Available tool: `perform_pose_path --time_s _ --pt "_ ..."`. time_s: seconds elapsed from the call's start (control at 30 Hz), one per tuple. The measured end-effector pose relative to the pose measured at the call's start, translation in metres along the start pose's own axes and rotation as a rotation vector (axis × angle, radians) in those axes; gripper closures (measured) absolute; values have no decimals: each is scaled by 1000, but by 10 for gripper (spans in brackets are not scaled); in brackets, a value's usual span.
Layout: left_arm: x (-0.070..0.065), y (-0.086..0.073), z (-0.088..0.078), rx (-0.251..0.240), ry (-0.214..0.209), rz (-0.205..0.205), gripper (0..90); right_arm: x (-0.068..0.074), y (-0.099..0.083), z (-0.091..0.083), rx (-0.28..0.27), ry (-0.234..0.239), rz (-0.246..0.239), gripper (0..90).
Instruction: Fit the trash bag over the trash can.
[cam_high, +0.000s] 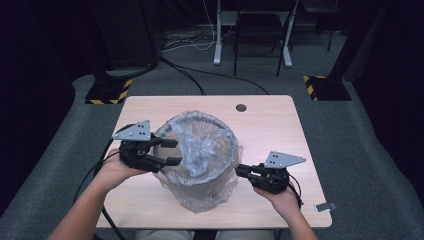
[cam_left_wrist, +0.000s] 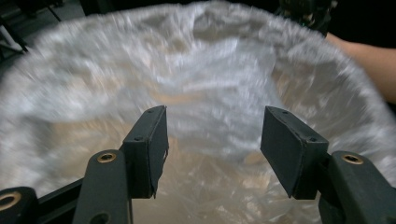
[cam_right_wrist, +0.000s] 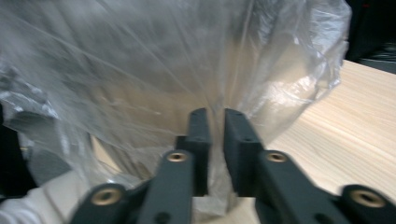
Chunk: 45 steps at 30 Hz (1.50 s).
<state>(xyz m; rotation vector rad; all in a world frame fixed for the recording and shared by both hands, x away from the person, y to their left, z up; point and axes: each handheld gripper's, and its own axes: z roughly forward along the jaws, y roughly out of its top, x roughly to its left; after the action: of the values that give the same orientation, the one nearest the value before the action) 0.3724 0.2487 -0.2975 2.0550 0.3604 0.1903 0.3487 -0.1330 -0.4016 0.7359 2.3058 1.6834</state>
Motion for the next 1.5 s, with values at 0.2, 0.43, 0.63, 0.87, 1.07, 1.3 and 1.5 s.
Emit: perform_pose_path --time_s 0.2,0.43,0.63,0.87,1.07,1.3,1.5 --pt "-2 24 -10 0 31 32 399 2 -3 -3 -23 20 -3 674" --pt "0 48 0 21 36 57 399 4 2 -14 -44 16 2 566" --pt "5 60 20 83 43 82 398 10 22 -27 -88 27 -22 543" --pt "5 72 40 129 31 102 397 17 45 -31 -121 36 -60 533" --pt "5 82 62 178 17 126 390 21 62 -31 -174 56 -73 527" --pt "9 81 90 267 22 144 390 27 70 -21 -171 74 -95 518" --pt "13 78 102 308 17 136 390 30 75 -13 -155 83 -101 505"
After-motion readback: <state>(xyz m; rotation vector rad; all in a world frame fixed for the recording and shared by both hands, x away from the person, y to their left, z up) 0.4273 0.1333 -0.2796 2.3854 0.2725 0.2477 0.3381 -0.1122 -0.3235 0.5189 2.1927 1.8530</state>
